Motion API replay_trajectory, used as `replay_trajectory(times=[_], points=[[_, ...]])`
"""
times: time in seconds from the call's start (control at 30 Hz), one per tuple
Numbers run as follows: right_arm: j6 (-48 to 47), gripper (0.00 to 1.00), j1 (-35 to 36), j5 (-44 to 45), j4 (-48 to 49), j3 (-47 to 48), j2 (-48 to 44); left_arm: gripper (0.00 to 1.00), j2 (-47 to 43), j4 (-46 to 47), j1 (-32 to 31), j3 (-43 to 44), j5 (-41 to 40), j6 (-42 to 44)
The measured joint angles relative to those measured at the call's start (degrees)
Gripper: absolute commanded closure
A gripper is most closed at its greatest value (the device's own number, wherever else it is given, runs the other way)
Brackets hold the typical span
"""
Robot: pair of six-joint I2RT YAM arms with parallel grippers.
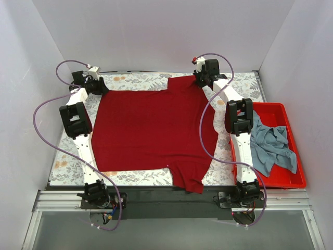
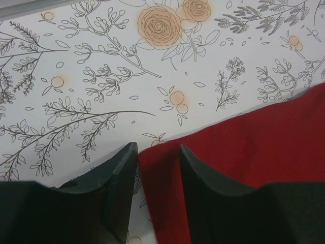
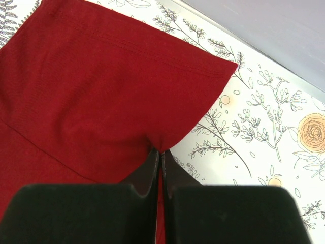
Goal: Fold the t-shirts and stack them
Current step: Fold the tshirt
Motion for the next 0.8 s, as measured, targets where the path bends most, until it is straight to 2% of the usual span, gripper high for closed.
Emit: replay_trajectory(times=[0.1, 0.2, 0.23, 0.3, 0.47, 0.63, 0.8], points=[[0.0, 0.99, 0.0, 0.0, 0.0, 0.0, 0.0, 0.65, 0.0, -1.9, 0.0, 0.7, -0.5, -0.4], [0.0, 0.99, 0.0, 0.0, 0.0, 0.0, 0.0, 0.72, 0.0, -2.9, -0.1, 1.1, -1.2, -0.4], [-0.1, 0.99, 0.0, 0.0, 0.0, 0.0, 0.0, 0.78, 0.0, -3.1, -0.2, 1.2, -1.6, -0.3], [-0.2, 0.99, 0.0, 0.0, 0.0, -0.1, 0.0, 0.81, 0.0, -3.5, -0.3, 1.5, -2.6, -0.1], [-0.6, 0.99, 0.1, -0.1, 0.1, -0.1, 0.0, 1.00, 0.6, -5.1, -1.0, 3.4, -4.7, 0.3], [-1.3, 0.99, 0.1, 0.0, 0.1, -0.1, 0.0, 1.00, 1.4, -4.7, -1.4, 4.7, -5.1, -1.0], [-1.7, 0.99, 0.1, 0.3, 0.3, -0.1, 0.0, 1.00, 0.1, 1.8, -1.0, -0.3, -3.4, -3.8]])
